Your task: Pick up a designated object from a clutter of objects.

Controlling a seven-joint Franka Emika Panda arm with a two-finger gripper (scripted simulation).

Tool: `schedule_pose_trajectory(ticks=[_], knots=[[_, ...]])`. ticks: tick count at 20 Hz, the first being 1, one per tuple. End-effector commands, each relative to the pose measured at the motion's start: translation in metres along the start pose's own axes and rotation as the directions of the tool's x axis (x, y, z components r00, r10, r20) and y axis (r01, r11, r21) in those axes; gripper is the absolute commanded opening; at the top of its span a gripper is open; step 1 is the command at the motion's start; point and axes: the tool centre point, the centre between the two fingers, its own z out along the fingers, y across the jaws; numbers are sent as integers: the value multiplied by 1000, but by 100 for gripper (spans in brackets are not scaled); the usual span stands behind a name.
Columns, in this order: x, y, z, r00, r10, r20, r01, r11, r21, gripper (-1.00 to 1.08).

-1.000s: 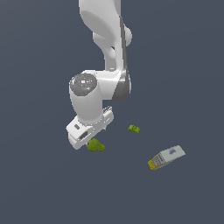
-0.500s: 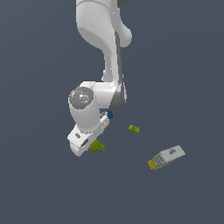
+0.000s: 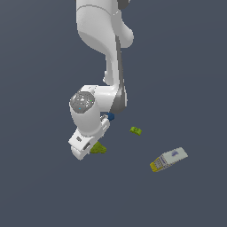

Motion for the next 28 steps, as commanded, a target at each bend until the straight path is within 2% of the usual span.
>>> schedule_pose_trajectory(ticks=[1, 9, 14, 15, 28], knots=[[0, 0, 5, 1000, -1, 0, 1, 1000, 0, 100], [-1, -1, 42, 1000, -3, 0, 3, 1000, 0, 100], [0, 0, 49, 1000, -4, 0, 4, 1000, 0, 100], [0, 0, 49, 1000, -4, 0, 4, 1000, 0, -100], [1, 0, 46, 1000, -4, 0, 4, 1000, -1, -100]])
